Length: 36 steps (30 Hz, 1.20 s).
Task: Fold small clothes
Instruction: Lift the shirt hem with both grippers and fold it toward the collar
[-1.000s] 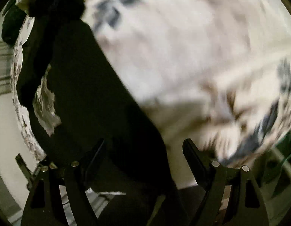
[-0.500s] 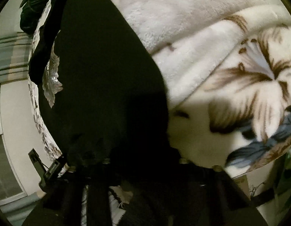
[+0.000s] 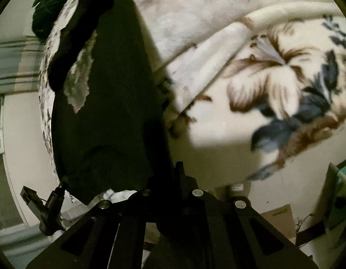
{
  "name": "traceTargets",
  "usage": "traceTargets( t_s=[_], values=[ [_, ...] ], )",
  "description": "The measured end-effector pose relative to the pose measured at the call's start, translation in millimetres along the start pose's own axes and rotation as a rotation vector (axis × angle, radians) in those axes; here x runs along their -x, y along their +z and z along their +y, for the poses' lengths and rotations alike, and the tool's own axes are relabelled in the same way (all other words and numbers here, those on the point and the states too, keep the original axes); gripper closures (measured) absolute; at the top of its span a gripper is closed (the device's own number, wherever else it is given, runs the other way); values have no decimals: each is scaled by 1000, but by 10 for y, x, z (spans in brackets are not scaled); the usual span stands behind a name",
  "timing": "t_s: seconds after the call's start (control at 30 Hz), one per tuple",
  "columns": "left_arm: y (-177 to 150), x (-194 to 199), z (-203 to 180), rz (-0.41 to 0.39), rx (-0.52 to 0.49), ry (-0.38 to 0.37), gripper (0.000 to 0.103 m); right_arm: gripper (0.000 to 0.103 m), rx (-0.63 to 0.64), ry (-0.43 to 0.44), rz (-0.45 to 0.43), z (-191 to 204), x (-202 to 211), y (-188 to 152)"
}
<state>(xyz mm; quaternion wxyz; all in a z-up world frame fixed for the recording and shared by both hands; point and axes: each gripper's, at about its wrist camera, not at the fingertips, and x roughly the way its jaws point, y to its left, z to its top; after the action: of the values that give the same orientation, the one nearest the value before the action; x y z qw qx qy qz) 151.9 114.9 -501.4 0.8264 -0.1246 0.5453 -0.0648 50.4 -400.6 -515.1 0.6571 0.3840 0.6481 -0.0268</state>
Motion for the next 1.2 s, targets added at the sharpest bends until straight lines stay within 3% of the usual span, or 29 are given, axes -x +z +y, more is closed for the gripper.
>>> traceTargets(
  t_s=[0.23,0.37,0.53,0.73,0.97,1.07,1.17,1.2],
  values=[
    [89,272,-180,12,15,-65,97,98,32,-23,19,-25,361,-172],
    [-136,518,-142,28,45,-87,97,97,19,-20,34,-108,527,-272],
    [119,626,-215,6,107,-149,97,97,-34,104,52,-141,833,-134],
    [1021,539,-422,-94,166,-269,97,97,-24,251,-49,417,1239,533],
    [2387,-65,-698,-182,196,-314,97,97,25,237,-242,1210,1495,1881],
    [2995,-592,-821,-157,183,-284,96,97,-13,198,-294,1482,1302,2627],
    [3343,-1094,-884,-84,146,-233,93,93,-60,174,-279,1618,955,3259],
    [3387,-1219,-864,-55,150,-227,92,78,-72,173,-259,1632,857,3385]
  ],
)
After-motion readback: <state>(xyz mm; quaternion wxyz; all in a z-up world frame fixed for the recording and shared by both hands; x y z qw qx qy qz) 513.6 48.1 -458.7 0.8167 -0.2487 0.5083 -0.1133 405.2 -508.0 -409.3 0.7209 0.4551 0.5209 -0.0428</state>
